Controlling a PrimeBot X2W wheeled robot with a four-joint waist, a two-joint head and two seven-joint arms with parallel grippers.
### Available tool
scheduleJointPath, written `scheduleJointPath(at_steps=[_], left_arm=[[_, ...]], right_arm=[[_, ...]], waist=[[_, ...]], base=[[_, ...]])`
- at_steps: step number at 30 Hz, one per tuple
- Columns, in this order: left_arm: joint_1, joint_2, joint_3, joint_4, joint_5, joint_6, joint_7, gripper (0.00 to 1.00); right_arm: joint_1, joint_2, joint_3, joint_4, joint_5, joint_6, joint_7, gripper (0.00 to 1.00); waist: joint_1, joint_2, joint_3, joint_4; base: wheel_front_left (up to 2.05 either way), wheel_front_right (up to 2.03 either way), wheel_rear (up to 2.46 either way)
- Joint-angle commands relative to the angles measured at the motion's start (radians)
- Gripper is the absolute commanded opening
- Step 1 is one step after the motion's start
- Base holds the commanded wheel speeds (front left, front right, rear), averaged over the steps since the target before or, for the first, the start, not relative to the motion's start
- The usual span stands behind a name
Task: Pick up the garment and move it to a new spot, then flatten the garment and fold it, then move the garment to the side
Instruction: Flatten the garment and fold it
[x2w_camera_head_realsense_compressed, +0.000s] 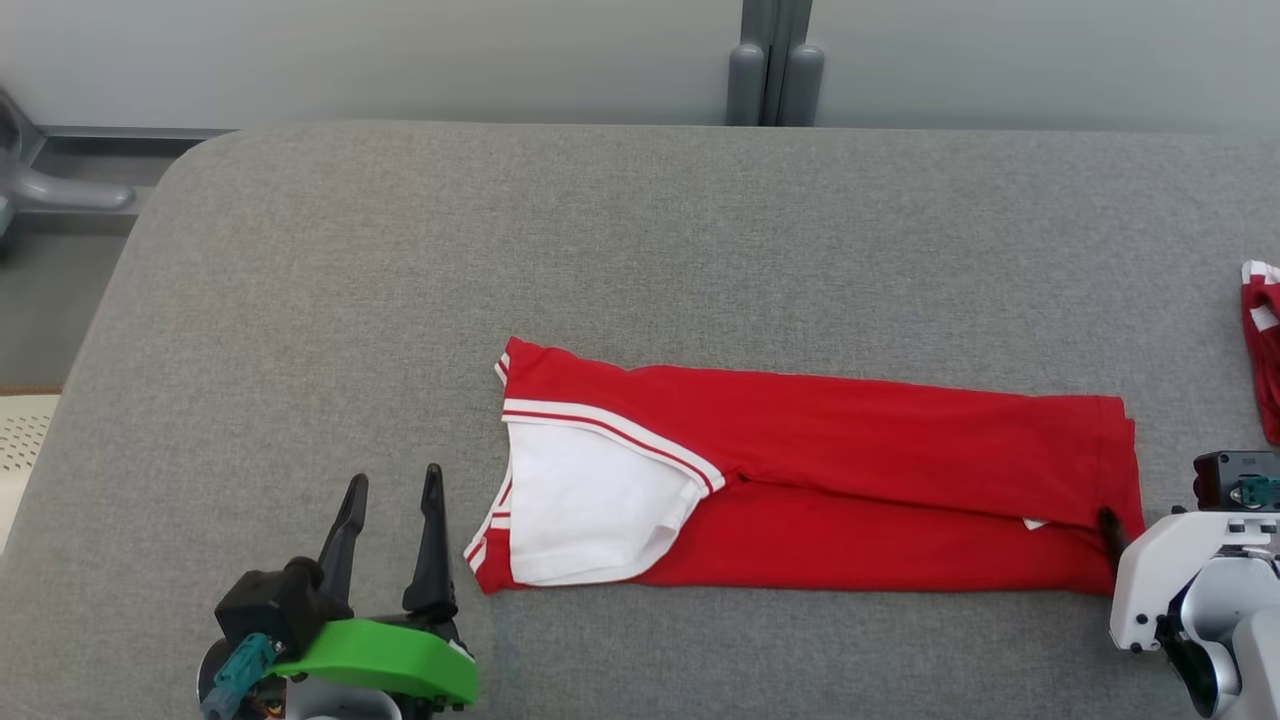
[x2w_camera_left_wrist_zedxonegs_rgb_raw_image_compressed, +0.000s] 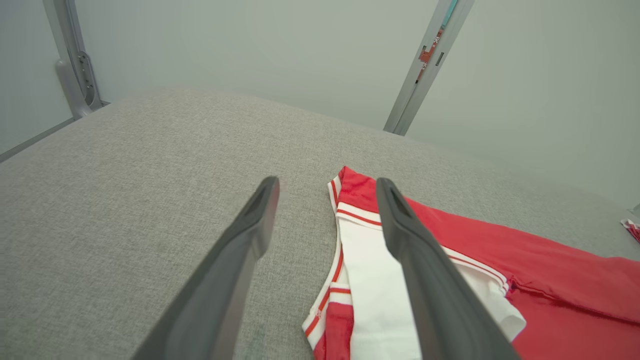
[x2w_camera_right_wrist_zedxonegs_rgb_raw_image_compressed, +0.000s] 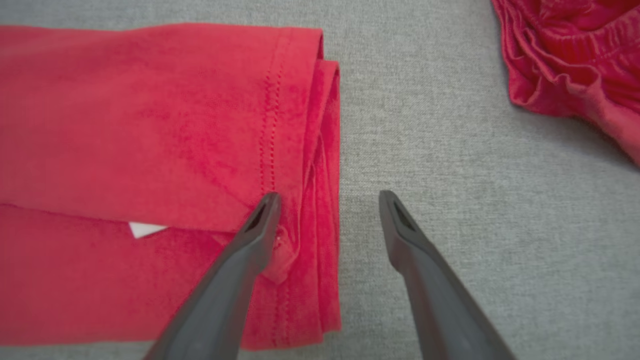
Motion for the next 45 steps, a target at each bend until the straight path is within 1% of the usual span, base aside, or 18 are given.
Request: scheduleJointPath(at_steps=[1, 3, 4, 5, 6, 7, 8, 13, 16, 23, 26, 30, 34, 41, 45], left_arm=[[0.016, 0.0, 0.005, 0.003, 0.012, -0.005, -0.003, 1.0], [0.017, 0.0, 0.008, 0.005, 0.013, -0.005, -0.003, 1.0], [0.017, 0.002, 0.008, 0.005, 0.017, -0.004, -0.003, 1.0], [0.016, 0.003, 0.008, 0.005, 0.019, -0.003, -0.003, 1.0], [0.015, 0.003, 0.008, 0.004, 0.02, -0.001, -0.003, 1.0], [0.014, 0.002, 0.008, 0.003, 0.022, 0.0, -0.003, 1.0], [0.012, 0.002, 0.008, 0.002, 0.024, 0.001, -0.003, 1.0], [0.008, 0.001, 0.008, 0.0, 0.027, 0.006, -0.003, 1.0], [0.013, 0.003, 0.008, -0.002, 0.028, 0.008, -0.003, 1.0], [0.017, -0.004, 0.006, -0.001, 0.028, 0.01, -0.003, 1.0], [0.017, -0.008, 0.008, 0.0, 0.028, 0.009, -0.003, 1.0], [0.009, -0.012, 0.003, 0.006, 0.028, 0.004, -0.003, 1.0], [-0.002, -0.014, -0.001, 0.013, 0.029, 0.001, -0.003, 1.0], [-0.012, -0.013, -0.006, 0.024, 0.027, -0.003, -0.003, 1.0], [-0.017, -0.018, -0.007, 0.026, 0.022, -0.004, -0.003, 1.0]], right_arm=[[-0.015, -0.004, 0.006, 0.02, -0.003, -0.002, 0.01, 1.0], [-0.026, -0.004, 0.017, 0.048, 0.003, -0.002, 0.023, 1.0], [-0.032, -0.006, 0.026, 0.063, 0.004, -0.002, 0.029, 0.82], [-0.038, -0.005, 0.032, 0.075, 0.007, -0.002, 0.032, 0.58], [-0.046, -0.004, 0.036, 0.09, 0.011, -0.002, 0.034, 0.31], [-0.052, -0.003, 0.039, 0.1, 0.013, -0.002, 0.034, 0.22], [-0.061, -0.003, 0.043, 0.115, 0.016, -0.002, 0.031, 0.0], [-0.111, -0.019, 0.046, 0.162, 0.041, -0.003, 0.007, 0.0], [-0.138, -0.047, 0.037, 0.171, 0.055, -0.003, -0.01, 0.0], [-0.12, -0.12, 0.0, 0.109, 0.079, -0.002, 0.006, 0.0], [-0.108, -0.128, -0.015, 0.069, 0.104, -0.002, 0.016, 0.0], [-0.095, -0.111, -0.012, 0.006, 0.129, -0.002, 0.029, 0.0], [-0.081, -0.086, 0.023, -0.078, 0.159, -0.002, 0.05, 0.0], [-0.028, -0.047, 0.141, -0.28, 0.236, -0.002, 0.11, 0.0], [-0.007, -0.009, 0.223, -0.368, 0.284, -0.002, 0.13, 0.0]], waist=[[0.0001, 0.0, -0.003, 0.004], [0.0001, 0.0, -0.004, 0.005], [0.0001, 0.0, -0.004, 0.005], [0.0001, 0.0, -0.003, 0.004], [0.0001, 0.0, -0.003, 0.003], [0.0001, 0.0, -0.002, 0.002], [0.0001, 0.0, -0.002, 0.001], [0.0001, 0.0, -0.003, -0.013], [0.0001, 0.0, -0.007, -0.027], [0.0001, 0.0, -0.015, -0.056], [0.0001, 0.0, -0.012, -0.072], [0.0001, 0.0, -0.011, -0.087], [0.0001, 0.0, -0.015, -0.094], [0.0001, 0.0, -0.031, -0.079], [0.0001, 0.0, -0.037, -0.055]], base=[[0.0, 0.0, 0.0], [0.0, 0.0, 0.0], [0.0, 0.0, 0.0], [0.0, 0.0, 0.0], [0.0, 0.0, 0.0], [0.0, 0.0, 0.0], [0.0, 0.0, 0.0], [0.0, 0.0, 0.0], [0.0, 0.0, 0.0], [0.0, 0.0, 0.0], [0.0, 0.0, 0.0], [0.0, 0.0, 0.0], [0.0, 0.0, 0.0], [0.0, 0.0, 0.0], [0.0, 0.0, 0.0]])
